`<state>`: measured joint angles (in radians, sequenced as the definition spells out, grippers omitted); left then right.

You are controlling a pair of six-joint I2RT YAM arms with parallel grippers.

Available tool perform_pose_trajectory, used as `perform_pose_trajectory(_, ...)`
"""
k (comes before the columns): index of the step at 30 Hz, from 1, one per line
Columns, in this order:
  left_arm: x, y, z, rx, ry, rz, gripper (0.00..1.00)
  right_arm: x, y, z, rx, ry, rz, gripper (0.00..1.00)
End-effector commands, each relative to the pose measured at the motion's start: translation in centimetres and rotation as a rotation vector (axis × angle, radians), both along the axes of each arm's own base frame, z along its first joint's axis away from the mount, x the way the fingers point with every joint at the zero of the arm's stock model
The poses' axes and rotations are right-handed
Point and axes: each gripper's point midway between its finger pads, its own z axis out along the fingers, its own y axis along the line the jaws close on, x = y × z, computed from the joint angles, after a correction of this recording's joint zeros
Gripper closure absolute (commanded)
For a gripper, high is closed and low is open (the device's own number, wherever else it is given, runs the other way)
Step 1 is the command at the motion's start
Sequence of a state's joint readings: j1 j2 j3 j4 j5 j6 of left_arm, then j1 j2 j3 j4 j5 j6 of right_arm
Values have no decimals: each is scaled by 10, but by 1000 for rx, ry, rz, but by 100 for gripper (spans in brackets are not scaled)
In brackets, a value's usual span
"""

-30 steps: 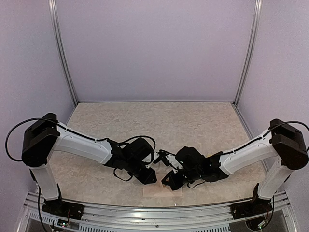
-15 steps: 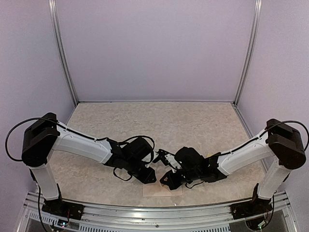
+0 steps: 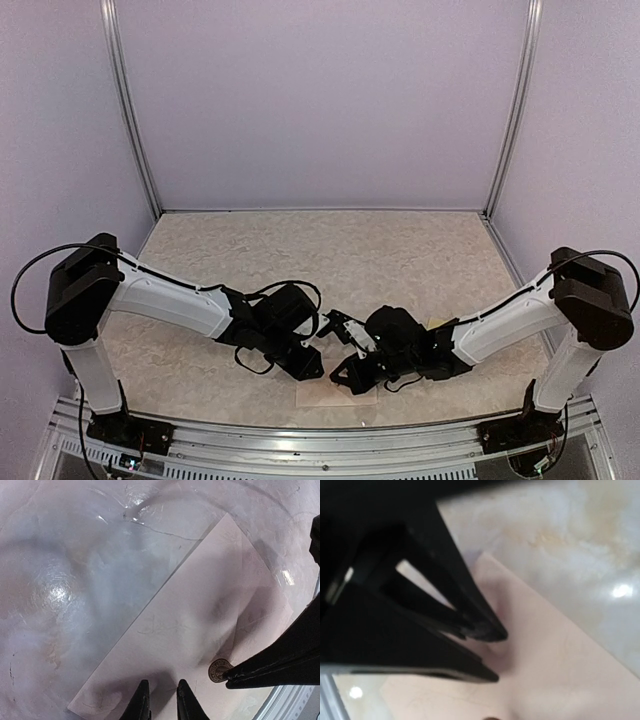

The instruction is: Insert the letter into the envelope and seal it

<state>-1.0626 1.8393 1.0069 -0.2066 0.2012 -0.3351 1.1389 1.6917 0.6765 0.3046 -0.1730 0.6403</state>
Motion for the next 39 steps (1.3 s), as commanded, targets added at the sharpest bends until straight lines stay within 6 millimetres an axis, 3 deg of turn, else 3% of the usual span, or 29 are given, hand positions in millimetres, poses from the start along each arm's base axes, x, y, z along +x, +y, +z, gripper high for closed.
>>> perform_pose_trajectory(1, 3, 4, -9, 45, -26, -17, 82, -34, 0, -6, -8, 66, 128, 100)
perform_pose_trajectory(24, 6, 5, -9, 42, -25, -12, 82, -47, -9, -30, -59, 120, 134, 100)
perform_pose_trajectory(28, 5, 5, -10, 43, -21, -12, 82, -45, -7, -20, -30, 106, 123, 100)
perform_pose_trajectory(33, 5, 5, -8, 40, -21, -12, 82, -41, -6, -6, -5, 79, 112, 87)
perform_pose_trajectory(39, 6, 5, -9, 42, -22, -12, 82, -38, -5, 15, 36, 50, 101, 79)
